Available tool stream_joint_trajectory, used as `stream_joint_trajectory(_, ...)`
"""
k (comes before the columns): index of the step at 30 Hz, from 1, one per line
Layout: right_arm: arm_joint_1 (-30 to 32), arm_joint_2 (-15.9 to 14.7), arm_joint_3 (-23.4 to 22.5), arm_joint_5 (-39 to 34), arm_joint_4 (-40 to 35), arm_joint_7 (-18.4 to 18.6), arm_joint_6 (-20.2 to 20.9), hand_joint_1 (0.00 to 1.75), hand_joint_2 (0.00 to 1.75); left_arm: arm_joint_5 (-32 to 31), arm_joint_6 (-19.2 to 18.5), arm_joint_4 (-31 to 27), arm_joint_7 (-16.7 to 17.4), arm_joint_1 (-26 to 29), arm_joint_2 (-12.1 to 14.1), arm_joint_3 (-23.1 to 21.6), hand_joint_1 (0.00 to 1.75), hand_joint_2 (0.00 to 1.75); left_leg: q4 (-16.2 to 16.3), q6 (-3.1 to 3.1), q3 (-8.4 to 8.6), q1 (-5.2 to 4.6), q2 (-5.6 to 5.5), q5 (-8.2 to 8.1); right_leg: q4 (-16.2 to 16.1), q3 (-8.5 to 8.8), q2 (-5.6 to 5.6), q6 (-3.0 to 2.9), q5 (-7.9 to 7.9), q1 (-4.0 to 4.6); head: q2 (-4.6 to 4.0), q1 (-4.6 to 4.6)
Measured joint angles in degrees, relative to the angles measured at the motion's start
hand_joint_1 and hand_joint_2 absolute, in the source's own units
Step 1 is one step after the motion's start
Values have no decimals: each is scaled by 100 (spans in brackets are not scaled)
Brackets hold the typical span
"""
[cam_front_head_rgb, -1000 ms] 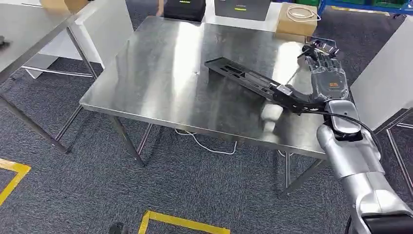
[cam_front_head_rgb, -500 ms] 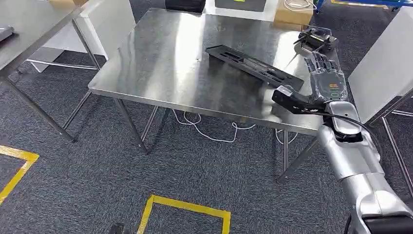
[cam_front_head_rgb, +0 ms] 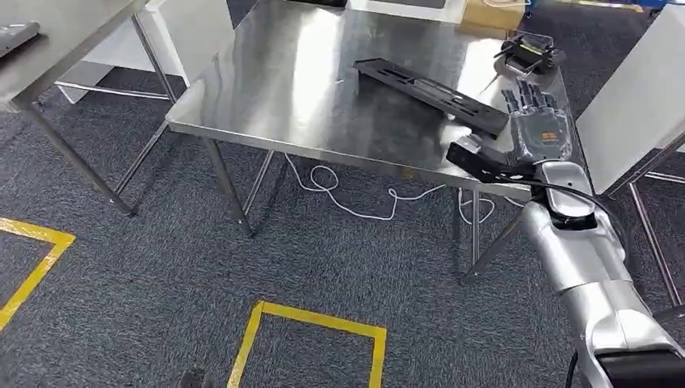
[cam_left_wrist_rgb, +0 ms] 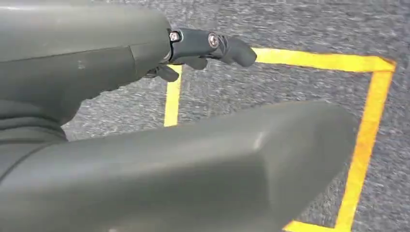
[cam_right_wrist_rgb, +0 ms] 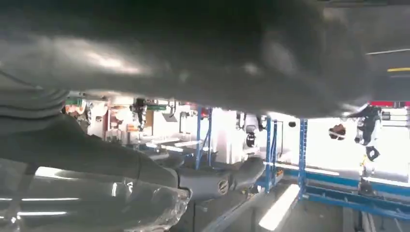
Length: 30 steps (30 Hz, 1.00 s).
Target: Take the parts from the cabinet and place them on the table.
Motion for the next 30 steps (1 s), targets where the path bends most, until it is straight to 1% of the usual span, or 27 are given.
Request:
stream_joint_trajectory(1, 0, 2, 0, -2, 9, -2, 20, 0, 0, 4, -2, 0, 0, -8, -4, 0, 0, 0, 2, 59, -71, -39, 0, 58, 171, -132, 8, -50, -210, -16, 0, -7)
stream_joint_trajectory(2, -3, 2, 0, -15, 20, -2, 20, 0, 0, 22, -2, 0, 0, -13, 0, 0, 0, 0, 3, 122, -138, -51, 7, 110, 530, -284, 11, -111, -488, -10, 0, 38)
stream_joint_trajectory(3, -6, 2, 0, -17, 35, -2, 20, 0, 0, 24, -2, 0, 0, -13, 0, 0, 0, 0, 3, 151, -216, -69, 8, 171, 1041, -447, 12, -144, -769, -11, 0, 46)
stream_joint_trajectory(4, -5, 2, 0, -24, 46, -6, 22, 0, 0, 26, -2, 0, -2, -12, 0, 0, 0, 0, 6, 168, -291, -84, 10, 230, 1507, -594, 15, -144, -965, -9, 0, 37)
stream_joint_trajectory(5, -4, 7, 4, -35, 67, -15, 22, 0, 0, 31, -7, 0, -2, -13, 0, 0, 0, 0, 7, 179, -380, -104, 12, 300, 1864, -650, 27, -105, -1052, 12, 0, 52)
stream_joint_trajectory(6, -4, 13, 4, -53, 85, -20, 22, 0, 0, 33, -15, 0, -2, -8, 0, 0, 0, 0, 9, 184, -461, -124, 11, 363, 1915, -569, 30, -55, -1001, 26, 0, 41)
stream_joint_trajectory(7, -5, 20, 4, -59, 98, -33, 20, 0, 0, 31, -26, 0, -2, -7, 0, 0, 0, 0, 10, 185, -533, -144, 11, 423, 1729, -366, 30, -12, -873, 49, 0, 44)
stream_joint_trajectory(8, -9, 28, 4, -66, 105, -37, 20, 0, 0, 31, -26, 0, -2, -8, -2, 0, 0, 0, 10, 184, -599, -164, 10, 478, 1360, -67, 32, 7, -721, 78, 0, 50)
stream_joint_trajectory(9, -22, 37, 4, -66, 109, -39, 19, 0, 0, 31, -26, 0, -2, -9, -6, 0, 0, 0, 10, 181, -652, -185, 6, 535, 841, 311, 34, -35, -622, 115, 0, 46)
stream_joint_trajectory(10, -47, 46, 4, -66, 109, -42, 17, 0, 0, 31, -26, 0, -2, -9, -11, 0, 0, 0, 10, 179, -683, -184, 9, 583, 338, 652, 39, -142, -696, 165, 0, 48)
stream_joint_trajectory(11, -78, 59, 2, -68, 107, -46, 13, 0, 0, 31, -26, 0, -2, -13, -26, 0, 0, 0, 16, 142, -734, -220, 8, 641, -89, 913, 30, -242, -830, 217, 0, 37)
stream_joint_trajectory(12, -83, 61, 2, -70, 111, -46, 11, 0, 0, 33, -26, 0, -2, -11, -26, 0, 0, 0, -15, 105, -740, -204, 20, 699, -49, 867, 37, -233, -795, 228, 0, 35)
stream_joint_trajectory(14, -96, 63, 2, -68, 118, -46, 11, 0, 0, 33, -26, 0, 0, -2, -26, 0, 0, 0, -47, 48, -756, -174, 18, 815, -71, 807, 41, -291, -704, 265, 0, 59)
stream_joint_trajectory(15, -92, 72, 4, -68, 120, -46, 11, 0, 0, 33, -22, 0, 0, 11, -22, 0, 0, 0, -48, 17, -800, -204, 6, 804, -157, 740, 20, -342, -610, 129, 0, 63)
stream_joint_trajectory(16, -104, 88, 9, -68, 129, -50, 11, 0, 0, 33, -22, 0, 0, 6, -17, 0, 0, 0, 60, -26, -872, -175, 1, 585, -163, 747, 5, -369, -538, 52, 0, 44)
stream_joint_trajectory(17, -118, 105, 13, -68, 131, -48, 11, 0, 0, 33, -22, 0, -2, 8, -13, 0, 0, 0, 338, -47, -960, -152, -4, 257, -161, 680, 2, -476, -496, 39, 0, 31)
stream_joint_trajectory(19, -118, 122, 24, -37, 129, -50, -22, 0, 0, 33, -61, 0, -53, 10, -13, 0, 0, 0, 1254, -141, -1187, -86, -1, -362, -162, 548, -3, -475, -399, 39, 0, 28)
stream_joint_trajectory(20, -105, 122, 35, -2, 129, -50, -80, 0, 0, 31, -61, 0, -92, 11, -13, -2, 0, 0, 1641, -187, -1266, -45, 3, -459, -160, 490, -8, -450, -351, 29, 0, 19)
stream_joint_trajectory(21, -77, 122, 46, 22, 129, -70, -151, 0, 0, 28, -57, 0, -114, 11, -11, -2, 0, 0, 1891, -230, -1279, 0, 5, -357, -156, 434, -23, -409, -303, 11, 0, 26)
stream_joint_trajectory(22, -48, 122, 52, 39, 129, -92, -217, 0, 0, 31, -40, 0, -131, 12, -9, -2, 0, 0, 1906, -280, -1196, 44, 7, -132, -146, 374, -45, -380, -260, -18, 0, 24)
stream_joint_trajectory(23, -25, 122, 61, 50, 129, -103, -263, 0, 0, 31, -33, 0, -138, 13, -7, -2, 0, 0, 1710, -333, -1010, 90, 16, 121, -120, 307, -60, -329, -226, -58, 0, 20)
stream_joint_trajectory(24, -17, 122, 74, 65, 129, -107, -293, 0, 0, 31, -24, 0, -142, 12, 0, -2, 0, 0, 1340, -398, -722, 134, 59, 249, -67, 244, -82, -295, -206, -89, 0, 22)
stream_joint_trajectory(25, -26, 122, 81, 88, 129, -107, -308, 0, 0, 28, -22, 0, -142, 6, -2, -4, 0, 0, 803, -479, -340, 193, 194, 177, 22, 181, -89, -268, -198, -92, 0, 11)
stream_joint_trajectory(26, -34, 116, 87, 92, 127, -107, -319, 0, 0, 22, -22, 2, -140, -10, -31, -13, 0, 0, 468, -529, -133, 103, 242, -54, 92, 88, -93, -224, -194, -27, 0, -20)
stream_joint_trajectory(27, -47, 112, 92, 103, 127, -107, -321, 0, 0, 22, -20, -7, -136, -29, -4, -18, 0, 0, 392, -397, -152, 106, 203, -138, 140, 69, -116, -191, -174, -39, 0, 7)
stream_joint_trajectory(28, -56, 109, 92, 105, 127, -107, -328, 0, 0, 17, -11, -7, -125, -41, -4, -26, 0, 0, 291, -353, -132, 104, 157, -217, 162, 29, -138, -157, -146, 25, 0, 18)
stream_joint_trajectory(30, -57, 111, 101, 109, 131, -107, -330, 0, 0, 13, 9, -7, -83, -43, 0, -57, 0, 0, 268, -177, -210, 43, 75, -175, 112, -21, -212, -25, -59, 6, 0, 31)
